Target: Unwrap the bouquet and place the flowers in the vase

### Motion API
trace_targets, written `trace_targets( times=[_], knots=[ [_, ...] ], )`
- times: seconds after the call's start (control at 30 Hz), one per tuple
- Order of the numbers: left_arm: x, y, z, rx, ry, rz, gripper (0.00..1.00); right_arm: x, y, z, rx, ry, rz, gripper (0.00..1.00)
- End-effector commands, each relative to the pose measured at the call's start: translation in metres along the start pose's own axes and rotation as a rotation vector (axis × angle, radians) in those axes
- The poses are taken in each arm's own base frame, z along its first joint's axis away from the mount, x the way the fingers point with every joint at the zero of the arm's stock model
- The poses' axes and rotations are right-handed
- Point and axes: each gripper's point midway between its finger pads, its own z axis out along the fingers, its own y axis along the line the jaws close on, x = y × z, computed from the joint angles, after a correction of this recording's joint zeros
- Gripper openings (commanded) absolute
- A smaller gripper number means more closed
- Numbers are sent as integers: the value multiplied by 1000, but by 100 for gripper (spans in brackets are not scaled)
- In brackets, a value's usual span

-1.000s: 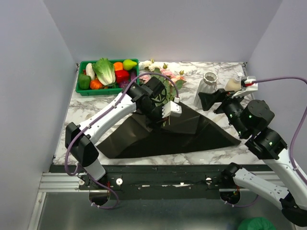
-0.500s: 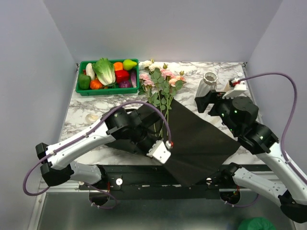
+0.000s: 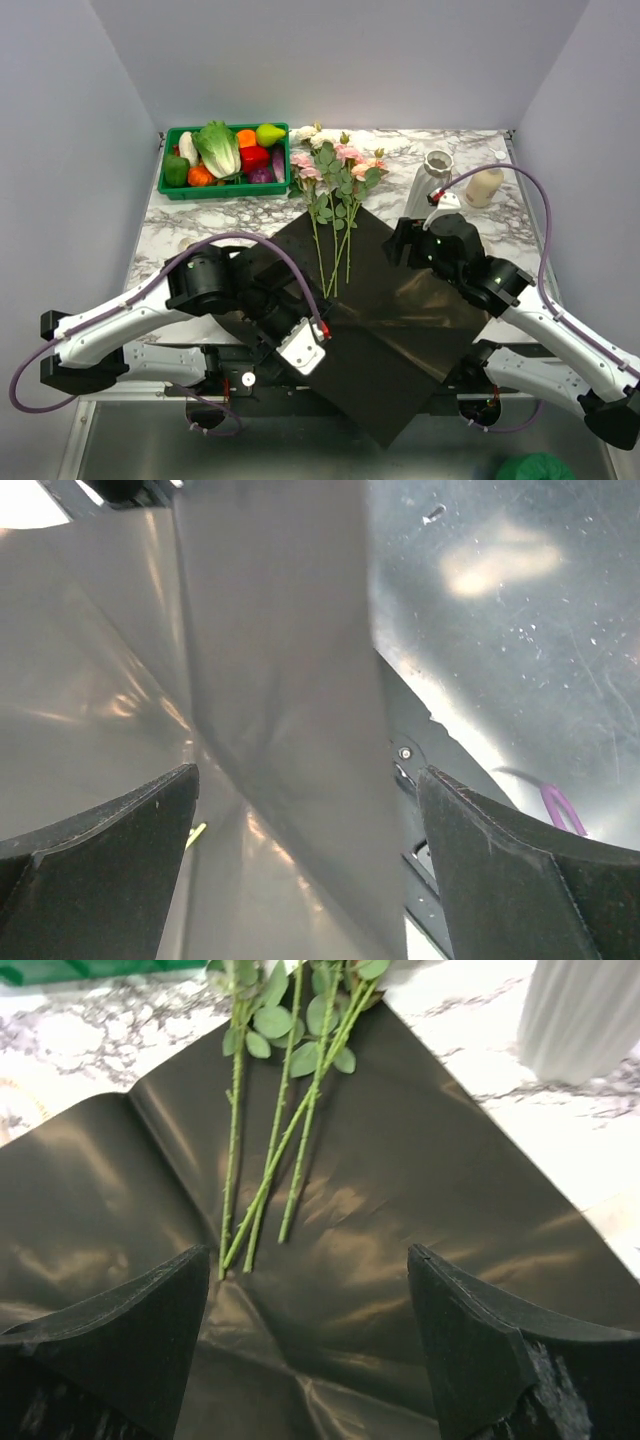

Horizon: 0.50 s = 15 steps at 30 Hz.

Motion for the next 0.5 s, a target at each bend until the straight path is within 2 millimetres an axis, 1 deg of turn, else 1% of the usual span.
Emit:
trace_targets(
  times=[0.0,0.03,0.07,0.1,0.13,0.17,0.2,0.23,0.27,0.3,0.33,0.37,0.4,0.43,0.47],
  knots=[
    [-11,11,-14,-127,-29,18,99,21,9,-5,-40,50,13,86],
    [-12,17,-18,-169,-26,9,99,27,12,-7,-50,63,5,86],
    [-17,28,-21,-228,-40,9,99,31,11,-8,-48,67,13,86],
    [-12,39,-25,-292,-11,-11,99,36,11,-7,-51,77,10,86],
    [-13,44,-28,-330,-15,-65,99,38,11,-6,-46,86,4,86],
    [-15,57,-31,-391,-23,-91,99,37,9,-3,-32,85,-9,86],
    [-7,69,-39,-469,6,-138,99,30,11,-2,-24,74,-14,87],
    [-3,75,-43,-496,6,-182,99,33,10,8,7,99,-32,87],
    [3,84,-46,-521,16,-224,99,28,10,13,31,95,-40,87],
    [24,101,-65,-598,36,-324,99,25,12,17,39,98,-59,85],
    [30,107,-70,-592,22,-376,99,8,23,21,29,76,-59,83],
    [46,119,-79,-606,50,-467,97,13,26,37,52,111,-83,80],
    [71,134,-103,-681,68,-573,95,8,31,46,52,114,-107,73],
    [81,140,-114,-688,52,-636,91,-12,42,54,35,83,-95,69],
    [94,150,-122,-679,57,-705,82,-6,47,75,35,126,-111,67]
  ],
)
